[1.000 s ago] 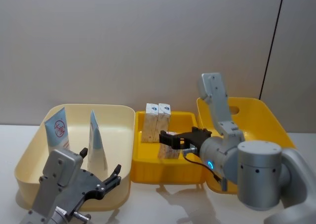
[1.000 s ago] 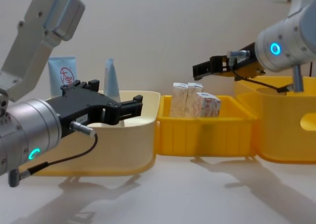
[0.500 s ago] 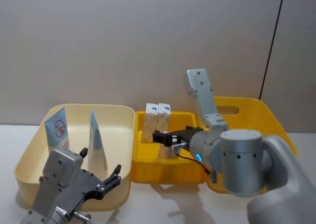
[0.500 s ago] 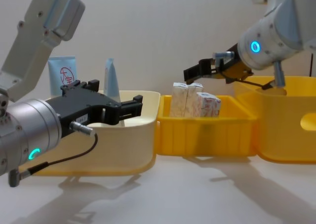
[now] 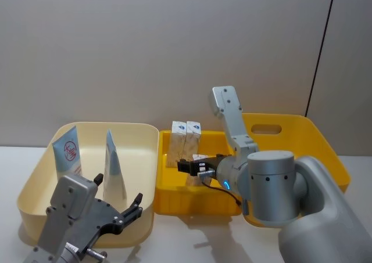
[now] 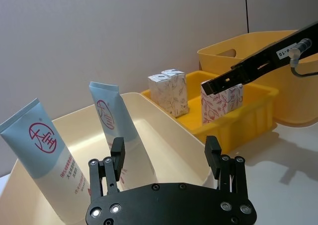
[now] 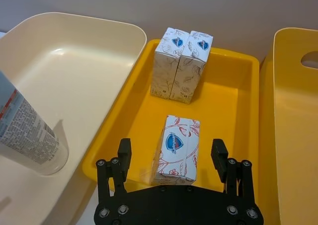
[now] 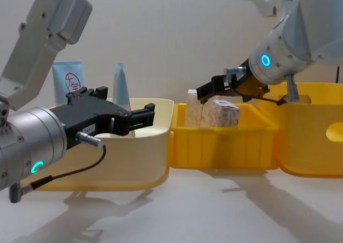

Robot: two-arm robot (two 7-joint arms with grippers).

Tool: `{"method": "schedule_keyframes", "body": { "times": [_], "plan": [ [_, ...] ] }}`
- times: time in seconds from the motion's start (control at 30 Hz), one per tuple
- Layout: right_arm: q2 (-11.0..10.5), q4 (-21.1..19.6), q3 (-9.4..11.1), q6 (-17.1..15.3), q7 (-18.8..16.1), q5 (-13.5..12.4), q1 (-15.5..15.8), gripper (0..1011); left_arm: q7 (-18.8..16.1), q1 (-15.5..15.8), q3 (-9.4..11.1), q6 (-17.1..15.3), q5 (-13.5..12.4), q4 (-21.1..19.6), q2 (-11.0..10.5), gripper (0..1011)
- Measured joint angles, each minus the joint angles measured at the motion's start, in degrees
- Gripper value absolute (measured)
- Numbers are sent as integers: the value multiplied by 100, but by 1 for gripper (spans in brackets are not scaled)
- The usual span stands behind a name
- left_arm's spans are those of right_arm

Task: Bimanual collaborative sorting of washing and personal care products

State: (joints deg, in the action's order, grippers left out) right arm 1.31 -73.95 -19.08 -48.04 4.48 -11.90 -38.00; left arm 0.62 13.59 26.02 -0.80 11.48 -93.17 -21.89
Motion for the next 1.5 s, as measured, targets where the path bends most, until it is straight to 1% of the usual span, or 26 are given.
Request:
{"method": "schedule_keyframes", "body": {
  "times": [0.3, 0.83, 1.2, 1.4, 1.5],
  "plan": [
    [56, 167, 64, 47, 17, 15, -43, 1001, 0, 0, 0, 0, 0, -1, 0, 1003],
    [123, 521, 94, 202, -119, 52, -119, 1001, 0, 0, 0, 0, 0, 0, 0, 1003],
    [129, 622, 135, 324, -157, 86, -140, 996, 0, 0, 0, 0, 0, 0, 0, 1003],
    [130, 648, 150, 357, -169, 97, -145, 873, 0, 0, 0, 0, 0, 0, 0, 1003],
    [131, 656, 155, 368, -173, 100, -146, 765, 0, 0, 0, 0, 0, 0, 0, 1003]
  ]
}}
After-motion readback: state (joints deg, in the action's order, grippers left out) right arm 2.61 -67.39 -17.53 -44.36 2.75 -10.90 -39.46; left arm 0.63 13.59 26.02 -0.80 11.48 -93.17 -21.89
